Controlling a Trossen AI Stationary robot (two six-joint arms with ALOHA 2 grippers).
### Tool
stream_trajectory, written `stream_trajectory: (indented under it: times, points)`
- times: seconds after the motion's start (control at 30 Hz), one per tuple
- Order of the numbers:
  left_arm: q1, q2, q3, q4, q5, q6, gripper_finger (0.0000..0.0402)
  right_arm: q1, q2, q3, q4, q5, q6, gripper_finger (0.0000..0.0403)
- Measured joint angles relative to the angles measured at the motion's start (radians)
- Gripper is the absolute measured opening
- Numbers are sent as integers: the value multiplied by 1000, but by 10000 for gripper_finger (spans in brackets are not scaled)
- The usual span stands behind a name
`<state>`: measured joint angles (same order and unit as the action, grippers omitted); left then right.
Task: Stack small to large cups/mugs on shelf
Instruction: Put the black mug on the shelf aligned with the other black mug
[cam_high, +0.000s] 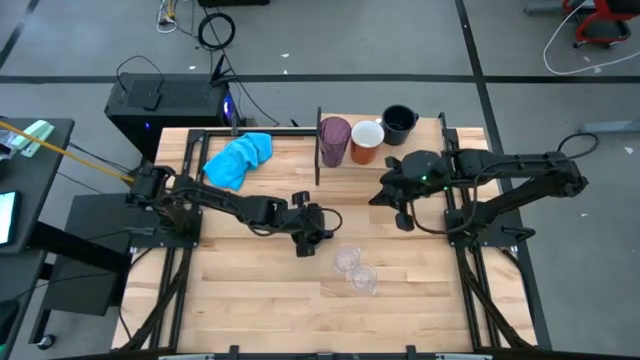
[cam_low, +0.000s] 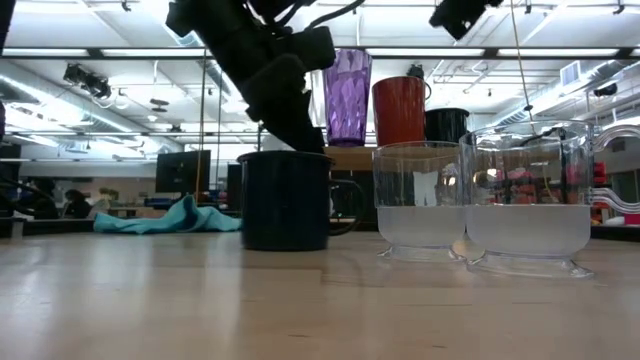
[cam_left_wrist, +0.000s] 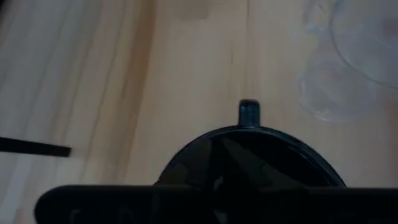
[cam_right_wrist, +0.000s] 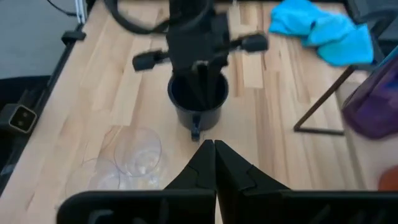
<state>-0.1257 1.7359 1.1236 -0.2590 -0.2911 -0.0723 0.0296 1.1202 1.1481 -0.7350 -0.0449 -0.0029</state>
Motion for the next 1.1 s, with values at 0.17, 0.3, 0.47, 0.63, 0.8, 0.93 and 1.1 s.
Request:
stream_trajectory:
  times: [0.17,0.3,0.47,0.63,0.8,0.93,1.1]
  points:
    - [-2,-6,0,-31,0,14,34,0,5,-52,8,0,28,3]
    - [-15,-42,0,-93,1,12,26,0,14,-61,18,0,55,3]
    - [-46,-138,0,-165,0,-21,17,24,70,-62,82,0,78,6]
    - [-92,-241,2,-382,4,-149,14,53,112,-62,121,3,86,6]
    - [-148,-257,-29,-518,41,-276,17,66,115,-62,138,40,98,6]
    - [-183,-245,-140,-422,43,-311,14,66,112,-62,139,45,92,6]
    - [-179,-246,-288,-169,25,-343,9,66,141,-62,159,53,52,14]
